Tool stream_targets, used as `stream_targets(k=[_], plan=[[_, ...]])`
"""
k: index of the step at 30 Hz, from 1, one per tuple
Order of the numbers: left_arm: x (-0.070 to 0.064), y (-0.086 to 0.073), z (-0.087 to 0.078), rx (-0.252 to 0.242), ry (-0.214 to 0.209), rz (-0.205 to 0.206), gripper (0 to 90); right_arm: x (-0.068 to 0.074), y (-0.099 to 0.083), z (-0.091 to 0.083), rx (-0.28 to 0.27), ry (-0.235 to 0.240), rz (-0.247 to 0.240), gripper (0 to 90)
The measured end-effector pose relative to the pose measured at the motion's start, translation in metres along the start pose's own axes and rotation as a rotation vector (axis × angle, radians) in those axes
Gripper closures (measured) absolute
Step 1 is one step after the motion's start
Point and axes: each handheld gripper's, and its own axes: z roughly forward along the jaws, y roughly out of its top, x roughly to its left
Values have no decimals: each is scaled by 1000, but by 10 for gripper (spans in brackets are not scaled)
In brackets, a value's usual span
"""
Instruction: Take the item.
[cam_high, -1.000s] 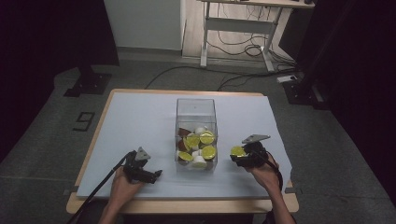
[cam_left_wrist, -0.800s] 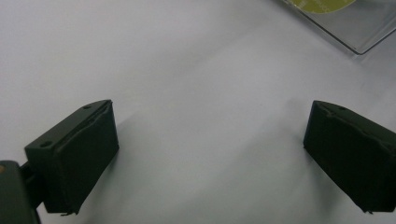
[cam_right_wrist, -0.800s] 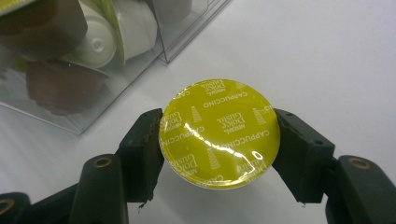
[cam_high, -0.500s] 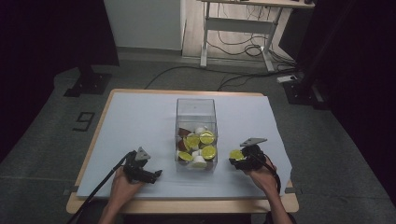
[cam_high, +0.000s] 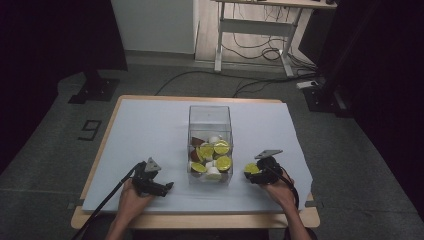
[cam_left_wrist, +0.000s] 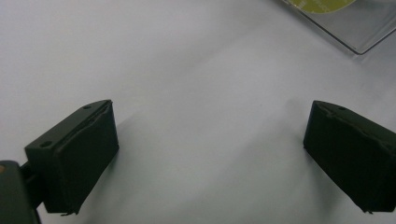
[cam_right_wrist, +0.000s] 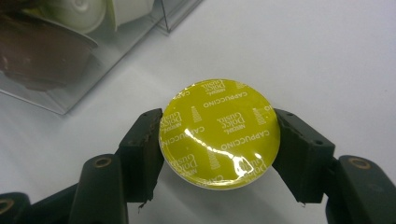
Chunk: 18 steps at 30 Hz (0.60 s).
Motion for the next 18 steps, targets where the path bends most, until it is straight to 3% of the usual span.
stream_targets(k=[13, 18], plan=[[0, 0, 0, 0, 0, 0, 27, 0, 0, 1, -3, 1, -8, 371], [0, 0, 0, 0, 0, 0, 27, 0, 1, -1, -13, -2, -2, 271]])
